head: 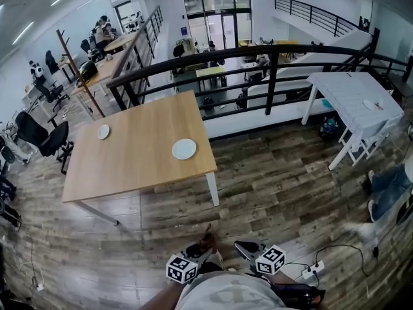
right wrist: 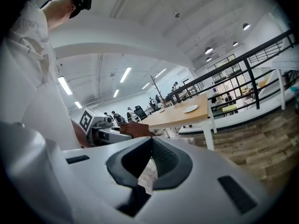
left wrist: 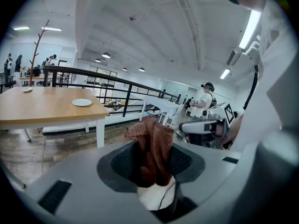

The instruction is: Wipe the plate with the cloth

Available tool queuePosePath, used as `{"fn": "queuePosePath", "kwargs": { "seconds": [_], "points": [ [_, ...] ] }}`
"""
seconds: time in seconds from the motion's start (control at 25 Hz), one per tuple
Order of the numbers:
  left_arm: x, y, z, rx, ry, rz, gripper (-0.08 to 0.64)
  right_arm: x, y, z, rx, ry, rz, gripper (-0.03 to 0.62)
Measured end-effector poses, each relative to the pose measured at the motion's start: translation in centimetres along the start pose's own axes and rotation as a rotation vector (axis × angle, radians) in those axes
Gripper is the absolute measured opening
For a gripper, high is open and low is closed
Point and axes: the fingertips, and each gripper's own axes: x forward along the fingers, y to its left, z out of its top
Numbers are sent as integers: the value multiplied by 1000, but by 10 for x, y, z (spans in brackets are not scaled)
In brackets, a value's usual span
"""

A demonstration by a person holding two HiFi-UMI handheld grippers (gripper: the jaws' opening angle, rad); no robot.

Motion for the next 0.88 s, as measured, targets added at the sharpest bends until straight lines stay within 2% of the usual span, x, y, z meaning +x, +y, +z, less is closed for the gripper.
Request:
{"fn": "queuePosePath", "kwargs": {
  "seconds": [0.16, 0.4, 0.88],
  "points": [
    [16, 6, 7, -3, 2, -31, 170, 3, -11, -2, 7, 22, -25, 13],
    [43, 30, 33, 16, -1, -75, 169, 22, -39, 22, 1, 26, -62, 13],
    [72, 130, 98, 29, -13, -122, 169, 122, -95, 94, -48, 34, -92, 12]
  ]
}}
